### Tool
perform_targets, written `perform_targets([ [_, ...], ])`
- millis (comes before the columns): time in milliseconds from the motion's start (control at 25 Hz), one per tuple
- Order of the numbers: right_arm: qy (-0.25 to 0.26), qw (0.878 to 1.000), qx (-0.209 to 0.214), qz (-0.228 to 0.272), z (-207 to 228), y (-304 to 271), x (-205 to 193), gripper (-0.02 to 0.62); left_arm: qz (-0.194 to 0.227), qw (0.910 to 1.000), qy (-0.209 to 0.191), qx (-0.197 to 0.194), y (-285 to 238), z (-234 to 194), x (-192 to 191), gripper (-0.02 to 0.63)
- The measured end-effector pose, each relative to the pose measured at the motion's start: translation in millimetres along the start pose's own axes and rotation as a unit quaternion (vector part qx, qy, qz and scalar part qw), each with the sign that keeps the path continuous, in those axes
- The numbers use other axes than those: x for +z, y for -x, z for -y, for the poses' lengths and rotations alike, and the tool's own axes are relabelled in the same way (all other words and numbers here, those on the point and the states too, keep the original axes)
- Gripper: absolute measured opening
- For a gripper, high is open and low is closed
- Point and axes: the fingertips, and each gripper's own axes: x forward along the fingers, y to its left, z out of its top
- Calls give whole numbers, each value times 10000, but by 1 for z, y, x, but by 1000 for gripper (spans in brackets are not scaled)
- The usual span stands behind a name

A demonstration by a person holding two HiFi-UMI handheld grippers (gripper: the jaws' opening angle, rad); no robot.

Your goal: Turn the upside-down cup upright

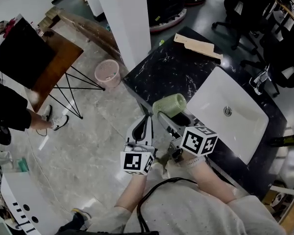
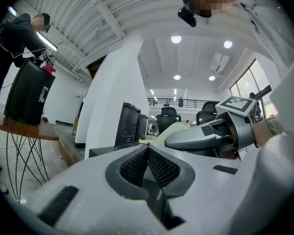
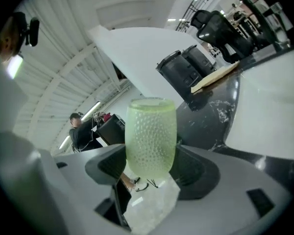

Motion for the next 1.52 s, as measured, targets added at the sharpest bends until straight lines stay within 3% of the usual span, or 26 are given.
perform_targets([
  [160,-367,9990,51,261,-11,0,-3,311,-10,9999,-31,-159,3,-4,3,8],
  [320,-1208,9907,321,534,-15,-1,-13,311,-32,9996,-54,-287,7,-8,2,8],
  [520,-1996,9712,991,843,-34,-8,-13,312,-8,9992,-4,-391,12,-16,2,8],
  [640,-2596,9515,1288,1034,-39,-11,-20,311,-39,9990,0,-435,17,-23,-1,8],
  [840,-3952,8854,1987,1429,-43,-18,-34,311,-55,9988,-3,-493,24,-32,-3,8],
  [1000,-4583,8289,2698,1731,-47,-22,-32,311,-51,9985,-16,-537,24,-40,-1,8],
  [1360,-5393,7035,3915,2468,-26,-15,-15,311,-164,9971,-103,-730,26,-36,-5,8],
  [1520,-5612,6537,4355,2607,-26,-15,-12,311,-194,9972,-115,-720,23,-39,-5,8],
])
